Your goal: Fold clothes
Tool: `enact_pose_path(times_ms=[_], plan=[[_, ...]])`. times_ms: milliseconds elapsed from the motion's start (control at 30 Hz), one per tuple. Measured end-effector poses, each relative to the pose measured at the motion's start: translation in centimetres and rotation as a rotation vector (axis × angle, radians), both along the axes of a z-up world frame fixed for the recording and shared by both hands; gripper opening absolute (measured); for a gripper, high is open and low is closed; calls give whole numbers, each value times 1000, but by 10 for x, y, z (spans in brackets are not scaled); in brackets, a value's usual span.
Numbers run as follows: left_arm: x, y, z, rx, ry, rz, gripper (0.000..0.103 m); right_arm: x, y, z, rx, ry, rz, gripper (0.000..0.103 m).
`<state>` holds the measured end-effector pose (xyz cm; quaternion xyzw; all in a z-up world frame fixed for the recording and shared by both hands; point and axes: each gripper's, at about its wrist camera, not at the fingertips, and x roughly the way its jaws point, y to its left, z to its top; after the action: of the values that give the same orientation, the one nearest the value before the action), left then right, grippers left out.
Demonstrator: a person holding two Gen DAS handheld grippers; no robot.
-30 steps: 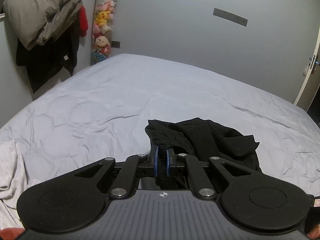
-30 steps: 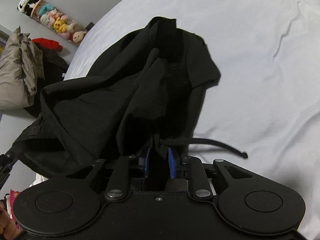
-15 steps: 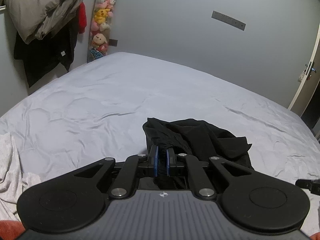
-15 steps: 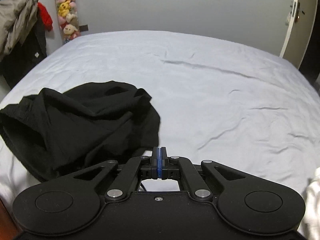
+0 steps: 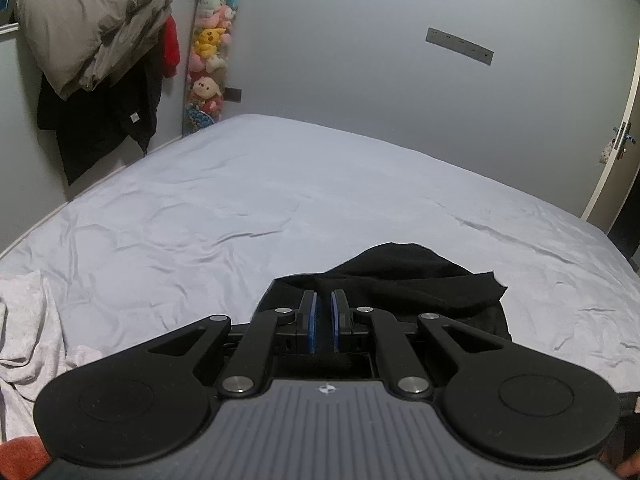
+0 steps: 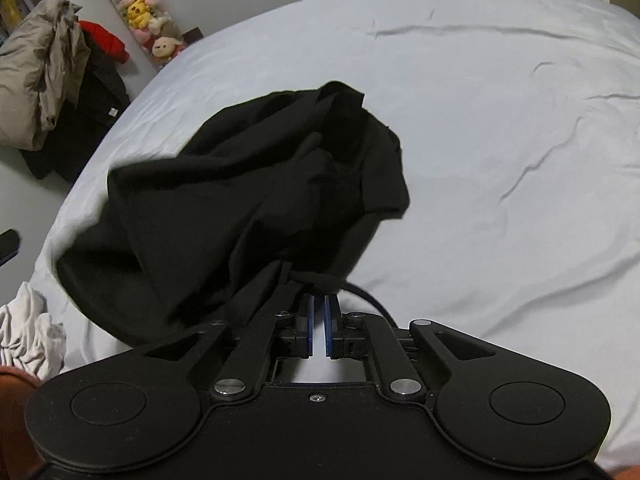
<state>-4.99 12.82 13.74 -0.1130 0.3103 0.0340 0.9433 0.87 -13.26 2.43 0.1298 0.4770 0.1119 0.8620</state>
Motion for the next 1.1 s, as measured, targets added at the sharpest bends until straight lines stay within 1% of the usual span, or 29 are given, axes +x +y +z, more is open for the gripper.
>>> enact_pose_path(times_ms=[33, 67, 167, 333, 367, 400, 433, 467, 500, 533, 600, 633, 667, 700, 733, 800, 833, 867, 900, 967, 1100], plan=[[1, 1, -3, -2, 8, -4, 7, 0, 1, -1, 0, -4, 4, 8], [3, 1, -5, -5, 15, -8, 7, 2, 3, 1, -6, -13, 10, 12], [6, 4, -13, -37, 38, -48, 7, 7, 5, 5, -15, -47, 18, 28], [21, -5, -24, -66, 73, -121, 7, 18, 1, 10, 7, -83, 24, 29], [24, -7, -25, -71, 79, -136, 9, 20, 1, 11, 10, -89, 32, 30], [25, -8, -26, -76, 82, -143, 15, 22, 1, 13, 13, -95, 39, 33], [29, -15, -32, -108, 106, -176, 18, 24, 1, 14, 11, -97, 42, 36], [33, -19, -35, -112, 121, -190, 20, 27, 2, 14, 9, -98, 45, 42], [36, -23, -38, -116, 137, -205, 21, 29, 2, 13, 12, -97, 47, 43], [40, -27, -42, -120, 153, -219, 22, 32, 3, 13, 16, -97, 48, 43], [48, -34, -50, -137, 188, -234, 28, 38, 3, 9, 25, -94, 48, 43], [52, -35, -55, -154, 207, -233, 29, 40, 4, 7, 26, -97, 48, 43], [56, -37, -59, -172, 225, -233, 30, 42, 5, 6, 27, -100, 50, 43], [60, -38, -64, -188, 243, -232, 30, 44, 6, 4, 28, -99, 59, 39], [64, -39, -67, -198, 252, -230, 29, 45, 8, 2, 28, -93, 69, 38], [72, -42, -70, -210, 259, -234, 29, 47, 11, 0, 29, -90, 89, 21], [76, -44, -72, -213, 262, -237, 29, 47, 12, 0, 24, -92, 96, 19], [80, -47, -73, -202, 268, -244, 25, 48, 13, 0, 16, -96, 101, 17], [84, -50, -73, -190, 274, -250, 15, 49, 13, 0, 14, -99, 105, 15], [90, -55, -72, -162, 270, -261, 7, 50, 11, 1, 18, -102, 109, 13], [97, -56, -57, -128, 210, -268, 1, 54, 8, 10, 21, -124, 121, 11]])
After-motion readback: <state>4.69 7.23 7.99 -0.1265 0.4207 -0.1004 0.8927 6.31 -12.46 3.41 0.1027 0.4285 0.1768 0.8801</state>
